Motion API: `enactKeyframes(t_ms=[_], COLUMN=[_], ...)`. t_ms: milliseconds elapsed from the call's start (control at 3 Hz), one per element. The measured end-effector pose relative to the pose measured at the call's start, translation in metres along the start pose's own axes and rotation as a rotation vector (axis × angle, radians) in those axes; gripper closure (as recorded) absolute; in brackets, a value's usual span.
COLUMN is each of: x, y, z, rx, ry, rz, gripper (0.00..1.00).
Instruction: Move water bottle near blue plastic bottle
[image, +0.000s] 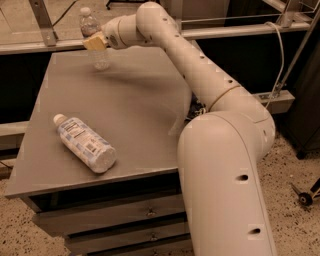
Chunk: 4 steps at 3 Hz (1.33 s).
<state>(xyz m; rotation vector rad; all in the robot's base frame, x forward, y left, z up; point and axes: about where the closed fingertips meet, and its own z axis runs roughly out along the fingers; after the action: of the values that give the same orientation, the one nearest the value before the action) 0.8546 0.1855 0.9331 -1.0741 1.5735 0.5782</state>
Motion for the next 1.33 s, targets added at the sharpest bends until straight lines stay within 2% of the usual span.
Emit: enactKeyframes(t_ms=[333,667,1000,1333], x=[-0.012,-0.022,-0.024,-0.023], y=[0.000,0.027,0.030,0.048], z=[-0.021,-0.099,-0.099,-0.103], rx=[0.002,-0.041,-0.054,-0.113], ry=[-0.017,0.001,-0.002,-0.002], rz=[-0.016,-0.014,-0.017,-0.026], gripper=[0.91,1.00,1.00,1.00])
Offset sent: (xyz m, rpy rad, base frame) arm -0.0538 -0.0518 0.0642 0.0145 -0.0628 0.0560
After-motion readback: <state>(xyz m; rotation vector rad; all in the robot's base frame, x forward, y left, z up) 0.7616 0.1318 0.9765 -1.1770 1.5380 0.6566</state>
